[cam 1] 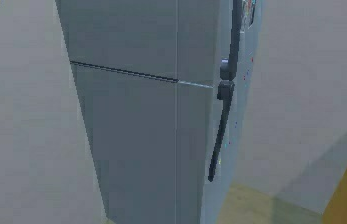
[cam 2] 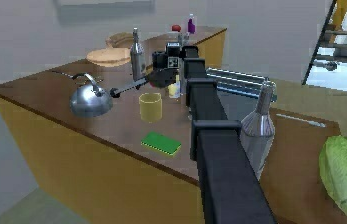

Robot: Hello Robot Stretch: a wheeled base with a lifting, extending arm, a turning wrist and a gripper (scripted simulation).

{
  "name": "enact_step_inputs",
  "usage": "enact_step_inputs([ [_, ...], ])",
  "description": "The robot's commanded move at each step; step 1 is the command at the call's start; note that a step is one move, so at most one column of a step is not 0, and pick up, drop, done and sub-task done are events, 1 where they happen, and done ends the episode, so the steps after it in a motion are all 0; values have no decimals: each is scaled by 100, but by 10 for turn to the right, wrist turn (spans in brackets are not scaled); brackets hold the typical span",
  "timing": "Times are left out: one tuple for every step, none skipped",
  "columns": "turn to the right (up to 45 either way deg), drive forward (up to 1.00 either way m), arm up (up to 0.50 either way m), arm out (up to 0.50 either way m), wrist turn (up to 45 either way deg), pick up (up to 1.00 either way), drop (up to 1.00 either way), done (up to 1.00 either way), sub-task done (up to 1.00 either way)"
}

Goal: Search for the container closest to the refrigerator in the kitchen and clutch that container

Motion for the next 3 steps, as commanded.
enact_step_inputs([
  [0,0,0,0,300,0,0,0,0],
  [0,0,-16,0,0,0,0,0,0],
  [0,0,0,0,0,100,0,0,0],
])
